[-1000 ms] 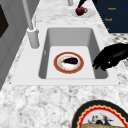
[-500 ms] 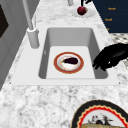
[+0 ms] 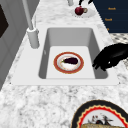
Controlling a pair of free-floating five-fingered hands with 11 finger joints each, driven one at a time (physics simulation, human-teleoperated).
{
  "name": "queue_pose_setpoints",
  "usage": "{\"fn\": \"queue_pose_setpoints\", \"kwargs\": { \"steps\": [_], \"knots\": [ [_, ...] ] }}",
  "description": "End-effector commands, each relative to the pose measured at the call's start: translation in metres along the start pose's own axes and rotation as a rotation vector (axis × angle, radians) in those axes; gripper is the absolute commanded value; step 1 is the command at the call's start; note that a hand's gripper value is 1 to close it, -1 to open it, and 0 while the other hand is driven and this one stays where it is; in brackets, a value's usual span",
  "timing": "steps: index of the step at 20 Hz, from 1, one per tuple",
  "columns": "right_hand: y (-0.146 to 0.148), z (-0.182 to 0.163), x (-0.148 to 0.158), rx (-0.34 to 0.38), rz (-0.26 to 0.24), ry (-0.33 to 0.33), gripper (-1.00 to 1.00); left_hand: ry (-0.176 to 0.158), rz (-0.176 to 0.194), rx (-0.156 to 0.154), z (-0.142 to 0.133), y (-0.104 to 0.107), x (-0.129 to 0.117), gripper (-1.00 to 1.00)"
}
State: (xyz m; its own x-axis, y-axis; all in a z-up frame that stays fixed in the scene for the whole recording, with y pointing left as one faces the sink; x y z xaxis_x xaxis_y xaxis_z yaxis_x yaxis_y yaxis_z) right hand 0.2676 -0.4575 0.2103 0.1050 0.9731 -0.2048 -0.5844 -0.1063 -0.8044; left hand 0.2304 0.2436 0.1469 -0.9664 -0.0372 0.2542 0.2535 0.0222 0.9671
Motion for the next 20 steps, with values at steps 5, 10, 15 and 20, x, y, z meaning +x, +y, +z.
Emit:
{"fn": "queue_pose_setpoints", "kwargs": {
  "steps": [5,10,15,20],
  "knots": [
    [-0.008,0.01,0.012,-0.102,-0.122,-0.003,-1.0,0.0,0.0,0.0,0.0,0.0,0.0,0.0],
    [0.02,0.0,0.012,-0.182,-0.096,0.001,-1.0,0.0,0.0,0.0,0.0,0.0,0.0,0.0],
    [0.045,-0.02,0.008,-0.283,-0.079,-0.022,-1.0,0.0,0.0,0.0,0.0,0.0,0.0,0.0],
    [0.061,-0.059,0.011,-0.274,-0.055,-0.04,-1.0,0.0,0.0,0.0,0.0,0.0,0.0,0.0]
  ]
}}
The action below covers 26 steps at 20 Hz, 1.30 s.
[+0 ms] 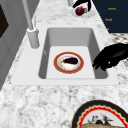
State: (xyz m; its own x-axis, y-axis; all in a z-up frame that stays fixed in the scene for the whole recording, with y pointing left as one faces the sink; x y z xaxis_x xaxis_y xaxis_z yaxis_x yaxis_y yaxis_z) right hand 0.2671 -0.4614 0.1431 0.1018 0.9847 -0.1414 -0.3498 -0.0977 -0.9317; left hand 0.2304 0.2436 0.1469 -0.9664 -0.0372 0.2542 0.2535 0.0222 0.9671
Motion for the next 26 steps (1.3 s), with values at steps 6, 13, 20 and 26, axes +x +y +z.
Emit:
{"fn": "queue_pose_setpoints", "kwargs": {
  "steps": [6,13,20,26],
  "knots": [
    [0.038,-0.072,0.004,0.042,0.012,-0.013,-1.0,0.0,0.0,0.0,0.0,0.0,0.0,0.0],
    [0.034,-0.087,-0.012,0.365,-0.029,-0.108,1.0,0.0,0.0,0.0,0.0,0.0,0.0,0.0],
    [-0.004,-0.081,-0.027,0.307,-0.108,-0.152,1.0,0.0,0.0,0.0,0.0,0.0,0.0,0.0],
    [-0.024,-0.079,-0.04,0.236,-0.14,-0.147,1.0,0.0,0.0,0.0,0.0,0.0,0.0,0.0]
  ]
}}
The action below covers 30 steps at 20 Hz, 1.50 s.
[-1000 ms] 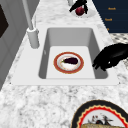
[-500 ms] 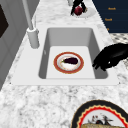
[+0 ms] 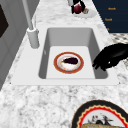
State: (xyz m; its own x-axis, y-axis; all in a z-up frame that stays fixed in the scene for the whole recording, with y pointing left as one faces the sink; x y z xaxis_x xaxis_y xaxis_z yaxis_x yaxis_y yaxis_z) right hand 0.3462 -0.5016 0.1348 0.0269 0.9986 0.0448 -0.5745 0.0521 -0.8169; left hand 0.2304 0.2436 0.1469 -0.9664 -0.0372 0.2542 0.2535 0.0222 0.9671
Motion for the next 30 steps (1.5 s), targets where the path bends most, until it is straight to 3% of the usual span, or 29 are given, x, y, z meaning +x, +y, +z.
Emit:
{"fn": "queue_pose_setpoints", "kwargs": {
  "steps": [1,6,11,14,23,30],
  "knots": [
    [-0.014,0.011,-0.007,-0.038,-0.007,0.008,1.0,0.0,0.0,0.0,0.0,0.0,0.0,0.0],
    [-0.042,0.033,0.011,0.004,-0.035,-0.009,1.0,0.0,0.0,0.0,0.0,0.0,0.0,0.0],
    [-0.055,0.044,0.046,0.002,0.003,0.043,1.0,0.0,0.0,0.0,0.0,0.0,0.0,0.0],
    [-0.063,0.05,0.065,0.006,-0.003,0.041,1.0,0.0,0.0,0.0,0.0,0.0,0.0,0.0],
    [-0.078,0.062,0.137,0.016,0.0,0.045,1.0,0.0,0.0,0.0,0.0,0.0,0.0,0.0],
    [-0.07,0.059,0.194,0.007,0.014,0.054,1.0,0.0,0.0,0.0,0.0,0.0,0.0,0.0]
  ]
}}
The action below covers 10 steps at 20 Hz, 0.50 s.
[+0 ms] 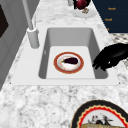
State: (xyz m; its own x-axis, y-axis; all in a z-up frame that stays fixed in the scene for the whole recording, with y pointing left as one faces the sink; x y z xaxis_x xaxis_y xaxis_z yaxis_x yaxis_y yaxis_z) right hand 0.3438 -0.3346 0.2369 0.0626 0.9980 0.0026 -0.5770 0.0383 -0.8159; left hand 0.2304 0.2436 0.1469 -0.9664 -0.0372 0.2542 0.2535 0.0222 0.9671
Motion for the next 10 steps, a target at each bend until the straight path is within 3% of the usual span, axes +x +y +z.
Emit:
{"fn": "queue_pose_setpoints", "kwargs": {
  "steps": [1,8,10],
  "knots": [
    [0.004,-0.001,0.031,0.007,0.0,0.0,1.0,0.0,0.0,0.0,0.0,0.0,0.0,0.0],
    [0.029,0.005,0.076,-0.01,0.007,-0.059,1.0,0.0,0.0,0.0,0.0,0.0,0.0,0.0],
    [0.028,0.0,0.096,0.004,-0.018,-0.038,1.0,0.0,0.0,0.0,0.0,0.0,0.0,0.0]
  ]
}}
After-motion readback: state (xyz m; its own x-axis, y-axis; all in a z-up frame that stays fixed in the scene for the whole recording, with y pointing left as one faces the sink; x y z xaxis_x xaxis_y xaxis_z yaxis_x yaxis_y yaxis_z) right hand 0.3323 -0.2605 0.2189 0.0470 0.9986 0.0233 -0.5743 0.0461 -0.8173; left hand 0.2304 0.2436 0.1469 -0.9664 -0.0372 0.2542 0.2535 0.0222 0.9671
